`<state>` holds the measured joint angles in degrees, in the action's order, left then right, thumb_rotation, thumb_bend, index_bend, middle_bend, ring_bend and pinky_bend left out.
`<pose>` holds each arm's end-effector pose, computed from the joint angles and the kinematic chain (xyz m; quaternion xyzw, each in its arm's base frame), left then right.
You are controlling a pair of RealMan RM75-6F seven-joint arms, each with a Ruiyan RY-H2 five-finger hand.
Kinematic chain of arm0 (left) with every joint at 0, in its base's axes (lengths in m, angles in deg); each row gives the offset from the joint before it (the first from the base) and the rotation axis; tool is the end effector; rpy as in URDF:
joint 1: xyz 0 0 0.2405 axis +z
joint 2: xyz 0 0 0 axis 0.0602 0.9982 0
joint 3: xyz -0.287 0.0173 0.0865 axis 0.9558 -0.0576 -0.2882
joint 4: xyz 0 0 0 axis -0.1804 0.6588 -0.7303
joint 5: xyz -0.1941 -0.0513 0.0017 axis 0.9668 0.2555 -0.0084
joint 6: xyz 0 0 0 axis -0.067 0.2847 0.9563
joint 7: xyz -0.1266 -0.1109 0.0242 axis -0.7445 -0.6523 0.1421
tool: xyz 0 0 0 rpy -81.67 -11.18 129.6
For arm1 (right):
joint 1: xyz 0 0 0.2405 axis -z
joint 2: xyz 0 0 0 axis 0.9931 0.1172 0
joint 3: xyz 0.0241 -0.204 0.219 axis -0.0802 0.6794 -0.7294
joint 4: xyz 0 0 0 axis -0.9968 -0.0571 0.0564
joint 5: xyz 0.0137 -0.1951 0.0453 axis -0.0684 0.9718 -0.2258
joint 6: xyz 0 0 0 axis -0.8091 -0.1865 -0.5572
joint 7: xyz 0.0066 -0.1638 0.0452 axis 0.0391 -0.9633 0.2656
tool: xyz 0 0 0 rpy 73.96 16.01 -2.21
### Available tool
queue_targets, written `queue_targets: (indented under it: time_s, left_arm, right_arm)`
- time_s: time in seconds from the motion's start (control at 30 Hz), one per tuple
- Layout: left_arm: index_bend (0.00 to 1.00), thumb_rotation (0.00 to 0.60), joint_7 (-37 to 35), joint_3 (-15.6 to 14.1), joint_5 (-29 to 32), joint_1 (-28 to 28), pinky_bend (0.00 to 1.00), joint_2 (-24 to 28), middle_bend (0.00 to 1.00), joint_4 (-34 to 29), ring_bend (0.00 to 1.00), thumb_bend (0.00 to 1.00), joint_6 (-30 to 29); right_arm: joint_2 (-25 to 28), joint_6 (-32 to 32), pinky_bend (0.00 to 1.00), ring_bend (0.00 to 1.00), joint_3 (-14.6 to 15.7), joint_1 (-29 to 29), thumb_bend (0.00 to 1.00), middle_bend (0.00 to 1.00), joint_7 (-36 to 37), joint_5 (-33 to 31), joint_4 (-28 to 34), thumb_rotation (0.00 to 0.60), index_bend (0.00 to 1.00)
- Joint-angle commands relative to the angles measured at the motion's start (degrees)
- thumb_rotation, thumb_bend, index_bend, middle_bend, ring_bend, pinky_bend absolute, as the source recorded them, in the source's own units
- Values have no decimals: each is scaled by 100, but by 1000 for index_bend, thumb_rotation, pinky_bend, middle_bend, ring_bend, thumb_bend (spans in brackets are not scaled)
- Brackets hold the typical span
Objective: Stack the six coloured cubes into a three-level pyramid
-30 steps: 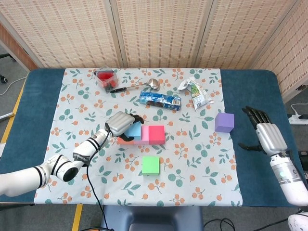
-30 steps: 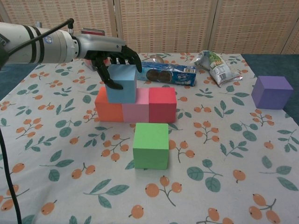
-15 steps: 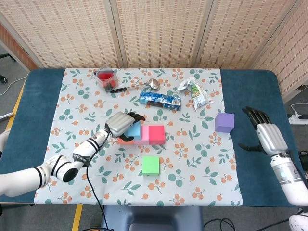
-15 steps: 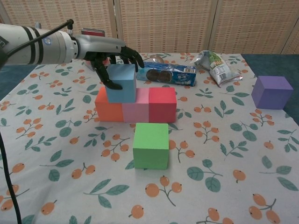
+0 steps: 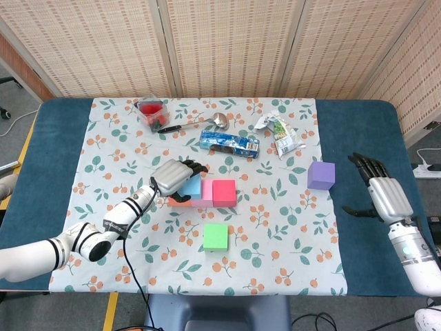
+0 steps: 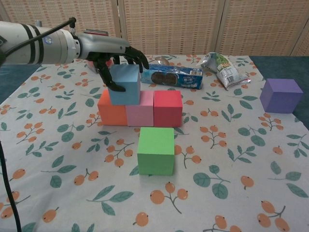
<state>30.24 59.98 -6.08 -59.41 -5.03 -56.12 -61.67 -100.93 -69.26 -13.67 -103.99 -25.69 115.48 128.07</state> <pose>-0.0763 0.4667 0.0181 -0.8317 -0.3174 -0.3301 0.3139 -0.3027 -0.3200 0.2022 0.6064 -0.4481 0.4238 0.5019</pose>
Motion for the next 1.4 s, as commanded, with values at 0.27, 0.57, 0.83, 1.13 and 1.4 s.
queue_targets:
  time_s: [0.27, 0.57, 0.83, 1.13, 1.4]
  left_arm:
    - [177, 600, -174, 17, -10, -61, 443, 124, 177, -65, 175, 312, 192]
    - [177, 600, -493, 70, -77, -103, 440, 155, 177, -16, 174, 312, 359]
    - [178, 600, -809, 102, -270, -116, 438, 140, 174, 80, 169, 311, 432]
    - [177, 600, -1053, 57, -510, -114, 435, 37, 173, 321, 167, 314, 447]
    - [178, 600, -1294, 22, -725, -88, 427, 1, 171, 437, 164, 312, 412]
  right_arm:
    - [7, -15, 0, 0, -6, 17, 40, 9, -8, -7, 11, 600, 0]
    - [13, -27, 0, 0, -12, 33, 40, 9, -38, -26, 27, 600, 0]
    - [22, -9, 0, 0, -26, 25, 40, 9, -73, -51, 46, 600, 0]
    - [18, 14, 0, 0, -43, 15, 40, 9, -153, -107, 81, 600, 0]
    - [-2, 37, 0, 0, -63, -12, 40, 9, -241, -148, 124, 600, 0]
